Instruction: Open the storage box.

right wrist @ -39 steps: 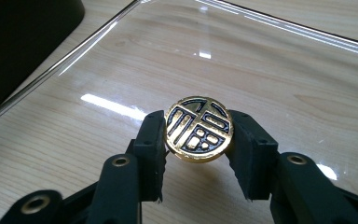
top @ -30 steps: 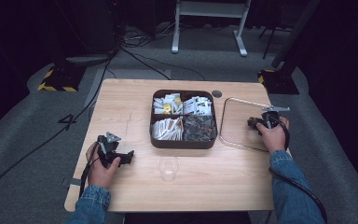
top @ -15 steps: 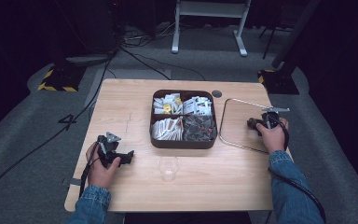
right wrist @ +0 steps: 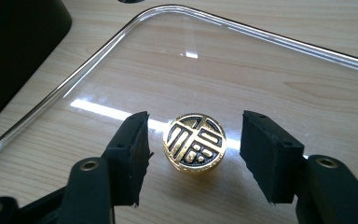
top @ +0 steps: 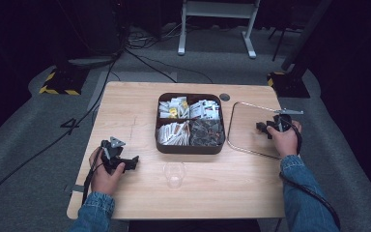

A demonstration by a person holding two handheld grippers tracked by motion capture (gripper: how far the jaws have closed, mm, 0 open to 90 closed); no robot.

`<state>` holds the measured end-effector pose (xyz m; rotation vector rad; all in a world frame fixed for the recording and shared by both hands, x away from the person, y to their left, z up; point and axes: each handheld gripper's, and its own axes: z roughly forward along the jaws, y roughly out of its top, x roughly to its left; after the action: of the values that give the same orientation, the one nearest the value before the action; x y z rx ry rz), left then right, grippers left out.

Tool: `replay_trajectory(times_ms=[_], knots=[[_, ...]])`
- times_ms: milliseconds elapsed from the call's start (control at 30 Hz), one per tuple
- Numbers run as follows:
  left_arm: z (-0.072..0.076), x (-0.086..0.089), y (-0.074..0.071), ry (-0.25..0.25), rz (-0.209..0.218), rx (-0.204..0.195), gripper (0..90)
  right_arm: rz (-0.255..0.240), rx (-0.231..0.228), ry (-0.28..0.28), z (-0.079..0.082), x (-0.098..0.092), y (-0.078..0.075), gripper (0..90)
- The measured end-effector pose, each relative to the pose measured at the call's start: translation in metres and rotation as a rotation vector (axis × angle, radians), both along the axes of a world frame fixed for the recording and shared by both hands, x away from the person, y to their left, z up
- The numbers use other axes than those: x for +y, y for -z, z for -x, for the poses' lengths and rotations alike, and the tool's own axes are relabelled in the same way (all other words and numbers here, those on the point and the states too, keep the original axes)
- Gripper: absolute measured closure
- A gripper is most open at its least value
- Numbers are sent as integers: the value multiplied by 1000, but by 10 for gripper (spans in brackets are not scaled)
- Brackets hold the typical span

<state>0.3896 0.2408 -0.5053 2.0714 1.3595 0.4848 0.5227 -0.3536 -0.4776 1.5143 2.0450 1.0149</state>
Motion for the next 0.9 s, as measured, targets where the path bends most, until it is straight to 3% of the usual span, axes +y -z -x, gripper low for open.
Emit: replay_trajectory(times_ms=[300, 467, 900], knots=[[0, 0, 0, 0, 0, 0, 1, -13, -35, -13, 4, 4, -19, 402], [0, 0, 0, 0, 0, 0, 1, -38, -61, -21, 10, 10, -36, 395], [0, 0, 0, 1, -1, -1, 1, -48, -103, -63, 24, 30, -75, 392]])
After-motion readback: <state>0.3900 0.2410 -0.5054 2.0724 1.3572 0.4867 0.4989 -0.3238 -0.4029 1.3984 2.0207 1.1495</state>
